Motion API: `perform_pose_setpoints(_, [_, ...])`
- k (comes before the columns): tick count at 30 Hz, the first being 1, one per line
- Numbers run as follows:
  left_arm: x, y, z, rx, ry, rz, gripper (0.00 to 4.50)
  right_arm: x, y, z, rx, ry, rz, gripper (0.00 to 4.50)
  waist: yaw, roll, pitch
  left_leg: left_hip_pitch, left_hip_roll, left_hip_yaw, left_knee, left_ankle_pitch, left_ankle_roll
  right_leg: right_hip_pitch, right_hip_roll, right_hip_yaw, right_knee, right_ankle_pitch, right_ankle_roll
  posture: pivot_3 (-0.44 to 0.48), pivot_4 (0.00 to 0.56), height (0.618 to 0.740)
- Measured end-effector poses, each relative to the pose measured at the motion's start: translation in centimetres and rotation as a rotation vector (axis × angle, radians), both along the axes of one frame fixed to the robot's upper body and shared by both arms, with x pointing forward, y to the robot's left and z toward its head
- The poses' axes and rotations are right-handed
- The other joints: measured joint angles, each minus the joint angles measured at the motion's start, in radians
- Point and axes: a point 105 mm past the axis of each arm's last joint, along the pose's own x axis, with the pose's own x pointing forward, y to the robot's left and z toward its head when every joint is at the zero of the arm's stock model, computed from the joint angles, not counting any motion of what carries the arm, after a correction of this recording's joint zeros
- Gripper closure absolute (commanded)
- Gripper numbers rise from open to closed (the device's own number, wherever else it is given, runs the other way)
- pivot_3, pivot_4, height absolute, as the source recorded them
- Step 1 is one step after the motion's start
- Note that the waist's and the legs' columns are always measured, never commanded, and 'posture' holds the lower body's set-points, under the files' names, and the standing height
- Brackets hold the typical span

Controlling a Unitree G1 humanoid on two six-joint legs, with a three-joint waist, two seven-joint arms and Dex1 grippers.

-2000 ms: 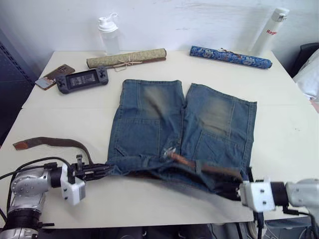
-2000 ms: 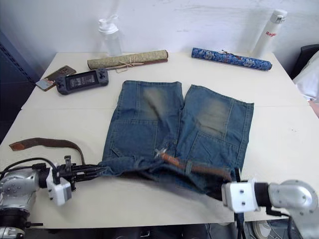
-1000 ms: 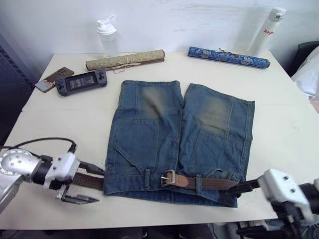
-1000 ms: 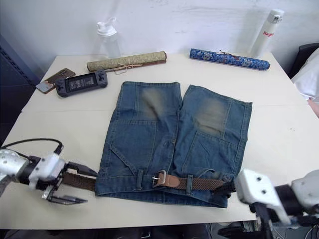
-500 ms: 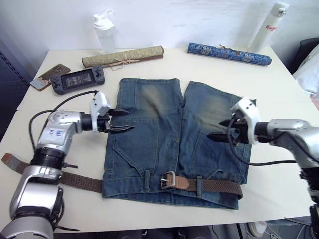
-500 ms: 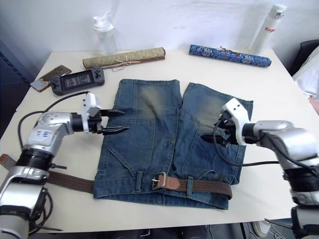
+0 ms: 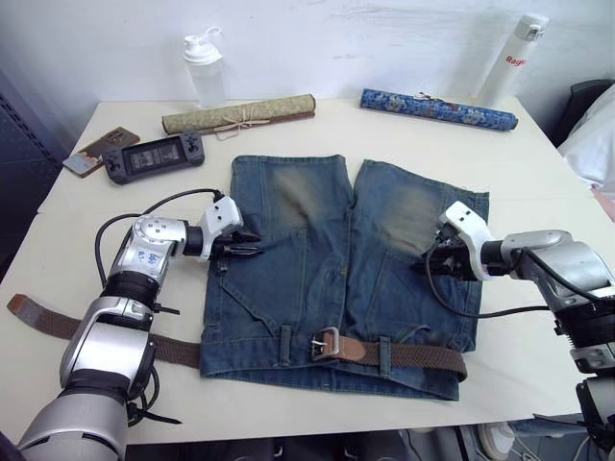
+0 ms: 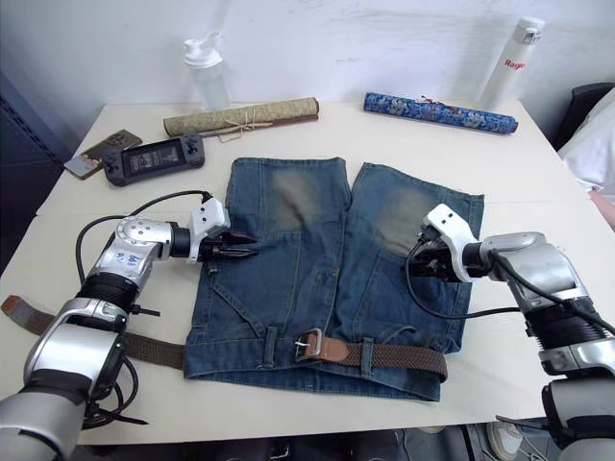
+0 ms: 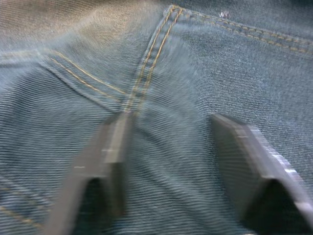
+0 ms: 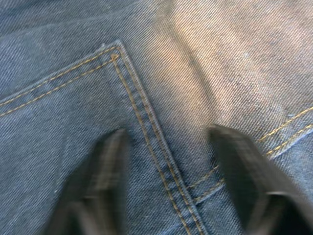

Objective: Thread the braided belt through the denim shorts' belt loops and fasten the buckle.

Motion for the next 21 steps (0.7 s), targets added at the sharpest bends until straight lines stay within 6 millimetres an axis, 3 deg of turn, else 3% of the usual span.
perform_pose_setpoints(1, [0.0,0.0,-0.1,0.006,0.000,-0.002,4.50,0.0,0.0,0.0,-0.007,-0.003,0.002,4.50,0.000,0.000,-0.002,0.001,0.000,0.000,0.000,0.000,0.000,0.001,0.000,0.000,0.000,0.000,0.000,0.000,0.150,0.717])
perform_pose_setpoints(6, [-0.2,0.5,-0.7,0.005,0.016,0.014,4.50,0.6,0.5,-0.7,-0.029,-0.027,0.020,4.50,-0.007,-0.002,-0.007,0.016,0.002,0.000,-0.001,-0.007,0.000,0.015,-0.004,0.000,-0.007,-0.001,-0.001,0.000,0.150,0.717])
perform_pose_setpoints(12, [1.0,1.0,-1.2,-0.001,0.014,0.137,4.50,5.1,2.5,-0.6,-0.150,-0.229,0.037,4.50,-0.023,-0.002,-0.016,0.019,0.001,-0.001,-0.001,-0.006,-0.001,0.018,-0.007,0.001,-0.004,-0.001,-0.001,0.000,0.150,0.717])
perform_pose_setpoints(21, [3.6,3.5,-0.8,0.098,-0.101,0.391,4.50,9.2,3.6,-0.5,-0.254,-0.376,-0.016,4.50,-0.034,0.003,-0.019,0.027,0.002,0.001,-0.007,-0.004,-0.005,0.020,-0.007,0.003,0.001,-0.002,-0.004,0.000,0.150,0.717])
